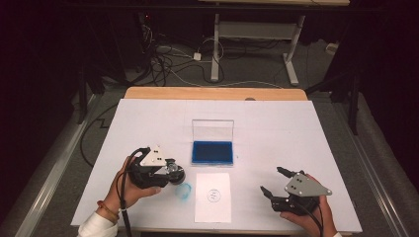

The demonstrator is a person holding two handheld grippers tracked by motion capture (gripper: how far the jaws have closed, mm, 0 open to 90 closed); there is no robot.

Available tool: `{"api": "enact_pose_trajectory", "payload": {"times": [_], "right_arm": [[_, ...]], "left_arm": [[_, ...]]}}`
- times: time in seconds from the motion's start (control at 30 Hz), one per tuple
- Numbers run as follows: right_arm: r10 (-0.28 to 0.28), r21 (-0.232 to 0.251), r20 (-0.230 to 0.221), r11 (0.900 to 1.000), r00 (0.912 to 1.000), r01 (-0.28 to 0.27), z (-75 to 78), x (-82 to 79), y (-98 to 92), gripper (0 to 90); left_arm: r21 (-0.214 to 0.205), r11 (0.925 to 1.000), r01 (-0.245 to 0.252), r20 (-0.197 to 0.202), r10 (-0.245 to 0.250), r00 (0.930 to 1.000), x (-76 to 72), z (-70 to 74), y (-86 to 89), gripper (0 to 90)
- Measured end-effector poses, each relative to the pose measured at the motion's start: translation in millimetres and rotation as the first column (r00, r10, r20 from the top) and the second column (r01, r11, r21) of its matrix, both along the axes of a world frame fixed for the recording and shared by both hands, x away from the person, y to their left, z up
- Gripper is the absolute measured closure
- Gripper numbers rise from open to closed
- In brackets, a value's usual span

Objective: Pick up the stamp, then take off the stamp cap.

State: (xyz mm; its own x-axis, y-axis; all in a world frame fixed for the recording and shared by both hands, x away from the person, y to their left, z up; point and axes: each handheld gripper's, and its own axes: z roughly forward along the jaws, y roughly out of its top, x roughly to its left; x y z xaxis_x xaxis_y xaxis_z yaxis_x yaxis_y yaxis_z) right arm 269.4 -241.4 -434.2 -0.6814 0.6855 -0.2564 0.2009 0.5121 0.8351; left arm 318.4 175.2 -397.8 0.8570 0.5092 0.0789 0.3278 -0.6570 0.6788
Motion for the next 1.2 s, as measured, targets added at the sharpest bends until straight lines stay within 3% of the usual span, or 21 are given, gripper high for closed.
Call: {"api": "enact_pose_trajectory", "payload": {"times": [0.93, 1.2], "right_arm": [[-0.001, -0.001, -0.016, 1.0000, 0.9999, 0.001, -2.8, 2.7, 1.9, 23.7], [-0.012, -0.002, -0.028, 0.9999, 0.9995, 0.012, -4.2, 7.5, 1.6, 23.0]], "left_arm": [[-0.038, 0.9989, -0.028, 0.025, 0.029, 0.9993, 13.6, 8.7, 1.0, 54.6], [-0.091, 0.9958, -0.005, 0.023, 0.007, 0.9997, 18.0, 16.3, -6.3, 54.6]]}}
